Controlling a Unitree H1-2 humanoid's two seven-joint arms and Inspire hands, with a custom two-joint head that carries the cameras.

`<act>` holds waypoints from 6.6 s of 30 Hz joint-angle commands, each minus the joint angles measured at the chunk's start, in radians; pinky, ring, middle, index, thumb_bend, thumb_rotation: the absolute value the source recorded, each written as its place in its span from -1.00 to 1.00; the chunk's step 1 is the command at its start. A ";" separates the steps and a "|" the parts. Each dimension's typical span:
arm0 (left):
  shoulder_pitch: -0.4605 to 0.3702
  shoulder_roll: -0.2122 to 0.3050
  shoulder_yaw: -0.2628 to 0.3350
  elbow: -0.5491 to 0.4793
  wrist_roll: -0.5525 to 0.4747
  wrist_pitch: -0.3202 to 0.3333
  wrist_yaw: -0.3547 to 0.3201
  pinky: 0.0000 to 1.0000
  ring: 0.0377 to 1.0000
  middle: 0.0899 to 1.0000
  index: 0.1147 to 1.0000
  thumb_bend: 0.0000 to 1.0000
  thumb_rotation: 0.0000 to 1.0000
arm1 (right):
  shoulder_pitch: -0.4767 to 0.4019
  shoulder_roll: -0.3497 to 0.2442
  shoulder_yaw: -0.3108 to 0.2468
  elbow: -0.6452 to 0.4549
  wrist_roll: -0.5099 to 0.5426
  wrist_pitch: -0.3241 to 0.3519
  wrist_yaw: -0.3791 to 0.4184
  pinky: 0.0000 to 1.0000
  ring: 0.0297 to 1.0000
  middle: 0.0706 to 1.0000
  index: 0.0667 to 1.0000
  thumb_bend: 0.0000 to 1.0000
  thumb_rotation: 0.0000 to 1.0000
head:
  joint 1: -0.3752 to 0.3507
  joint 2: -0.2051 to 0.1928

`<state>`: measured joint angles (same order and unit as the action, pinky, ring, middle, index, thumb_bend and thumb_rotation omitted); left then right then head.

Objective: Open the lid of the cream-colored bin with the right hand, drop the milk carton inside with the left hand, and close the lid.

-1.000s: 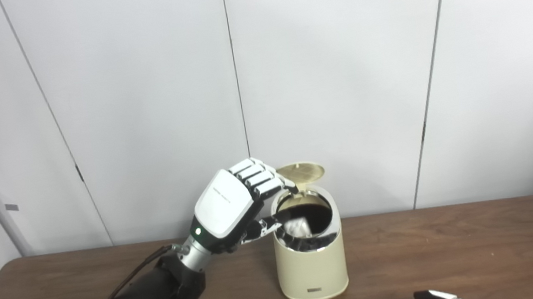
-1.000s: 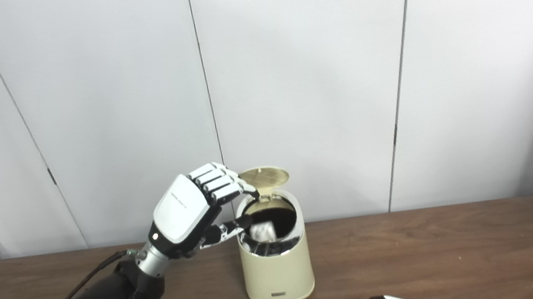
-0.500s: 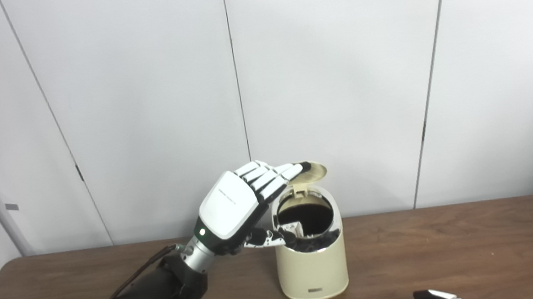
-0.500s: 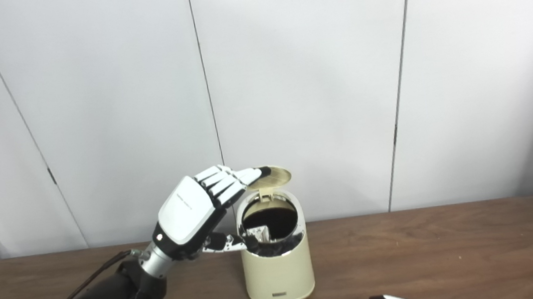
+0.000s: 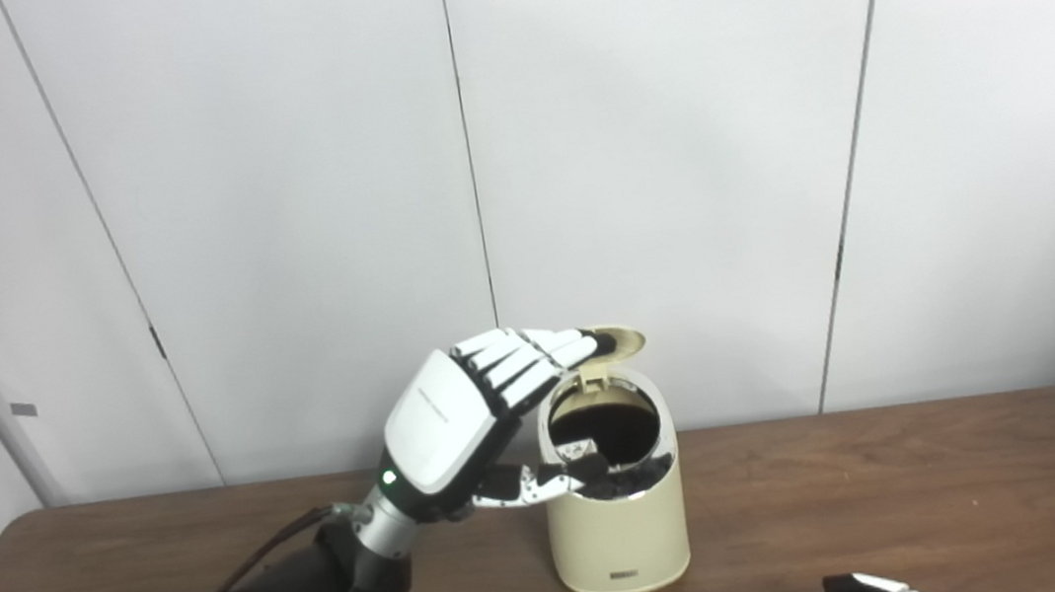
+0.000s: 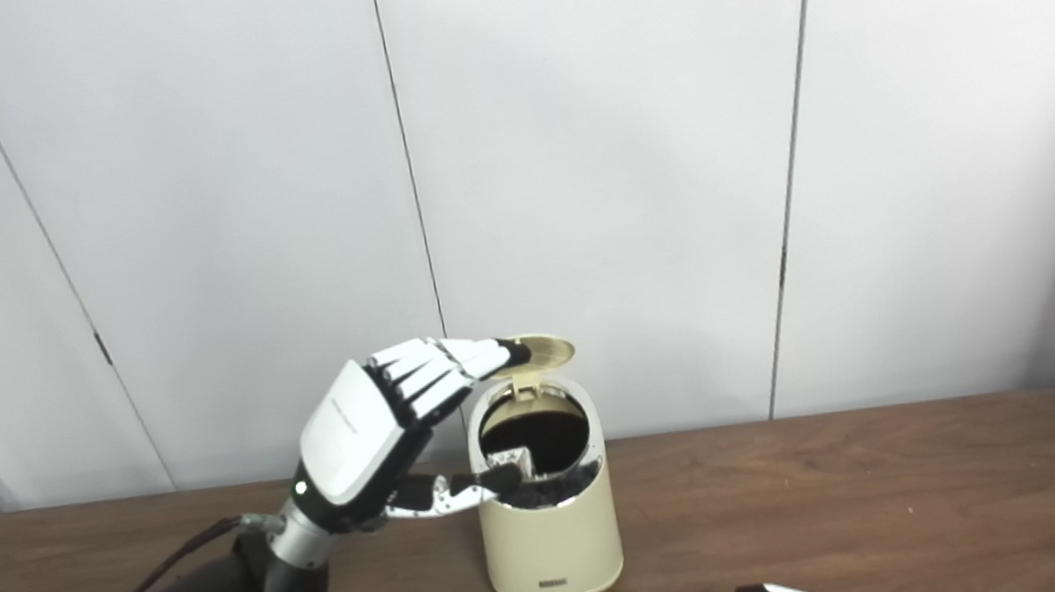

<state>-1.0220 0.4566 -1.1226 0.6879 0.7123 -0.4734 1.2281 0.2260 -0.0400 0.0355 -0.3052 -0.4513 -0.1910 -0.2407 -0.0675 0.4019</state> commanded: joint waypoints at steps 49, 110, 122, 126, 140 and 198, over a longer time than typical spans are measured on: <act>0.845 -0.224 0.883 -0.643 -0.445 0.005 -0.744 0.27 0.44 0.46 0.42 -0.61 -0.07 | -0.874 -0.326 0.049 -0.043 -0.182 0.256 0.488 0.61 0.80 0.80 0.78 0.16 0.71 | 0.033 -0.025; 0.903 -0.397 1.092 -0.682 -0.468 0.013 -0.959 0.29 0.45 0.46 0.40 -0.55 0.05 | -0.866 -0.294 0.198 0.053 -0.240 0.398 0.638 0.48 0.71 0.63 0.56 0.45 0.54 | 0.032 0.126; 0.909 -0.441 1.111 -0.738 -0.448 0.079 -0.989 0.27 0.43 0.43 0.39 -0.57 0.03 | -0.822 -0.325 0.210 0.015 -0.237 0.419 0.701 0.48 0.74 0.60 0.57 0.38 0.43 | 0.055 0.184; 0.910 -0.453 1.112 -0.764 -0.447 0.084 -0.995 0.27 0.43 0.44 0.39 -0.54 0.07 | -0.817 -0.338 0.239 0.027 -0.283 0.395 0.701 0.46 0.73 0.59 0.55 0.38 0.46 | 0.064 0.191; 0.920 -0.473 1.112 -0.813 -0.437 0.124 -1.008 0.27 0.43 0.43 0.38 -0.57 0.02 | -0.816 -0.355 0.328 0.070 -0.419 0.343 0.703 0.50 0.78 0.67 0.60 0.46 0.37 | 0.068 0.199; 0.922 -0.448 1.123 -0.768 -0.406 0.125 -1.011 0.24 0.41 0.41 0.37 -0.57 0.09 | -0.643 -0.286 0.307 -0.013 -0.889 0.211 0.554 0.91 0.95 0.89 0.80 0.24 0.39 | 0.056 0.182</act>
<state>-0.0794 0.0030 -0.0029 -0.0731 0.3060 -0.3276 0.2179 -0.4047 -0.3372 0.3621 -0.2964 -1.3369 0.0059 0.3538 -0.0107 0.5829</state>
